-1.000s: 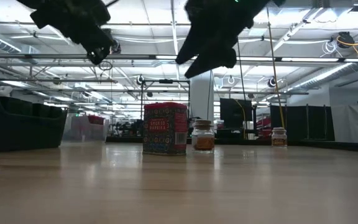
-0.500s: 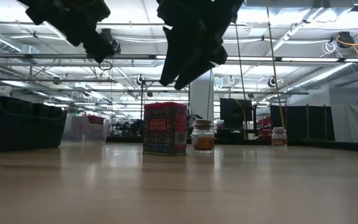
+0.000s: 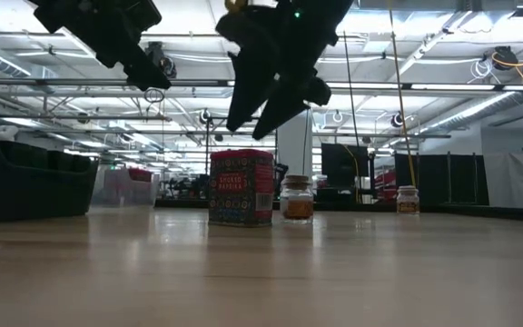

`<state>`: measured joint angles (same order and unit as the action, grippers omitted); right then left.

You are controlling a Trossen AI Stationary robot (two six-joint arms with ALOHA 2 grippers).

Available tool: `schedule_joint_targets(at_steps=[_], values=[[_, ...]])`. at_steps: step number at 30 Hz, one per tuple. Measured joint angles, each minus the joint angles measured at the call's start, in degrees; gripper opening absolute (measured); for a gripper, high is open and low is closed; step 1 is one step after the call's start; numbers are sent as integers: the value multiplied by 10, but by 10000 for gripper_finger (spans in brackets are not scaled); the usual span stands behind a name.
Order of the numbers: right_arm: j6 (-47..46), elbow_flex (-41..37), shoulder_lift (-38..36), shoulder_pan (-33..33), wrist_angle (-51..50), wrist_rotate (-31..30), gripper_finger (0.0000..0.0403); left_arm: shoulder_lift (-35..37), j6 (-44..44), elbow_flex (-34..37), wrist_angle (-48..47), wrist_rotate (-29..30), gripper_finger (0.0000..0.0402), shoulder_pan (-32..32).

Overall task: Sort spices by type
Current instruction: Put the red seasoning can into the transparent bin

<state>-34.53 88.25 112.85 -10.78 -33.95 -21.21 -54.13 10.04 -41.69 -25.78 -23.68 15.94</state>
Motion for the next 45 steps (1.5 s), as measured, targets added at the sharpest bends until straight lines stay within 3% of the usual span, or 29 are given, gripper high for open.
schedule_joint_targets(at_steps=[23,32,38,45], values=[[-6,-1,56,0,9,3,246,0,-1,0,-2,2,249,0],[1,-1,56,0,5,3,194,0,8,0,-2,2,249,0],[35,24,57,0,-29,8,194,0,8,0,8,-4,249,0],[150,113,57,8,-60,7,194,0,8,0,63,-35,249,0]])
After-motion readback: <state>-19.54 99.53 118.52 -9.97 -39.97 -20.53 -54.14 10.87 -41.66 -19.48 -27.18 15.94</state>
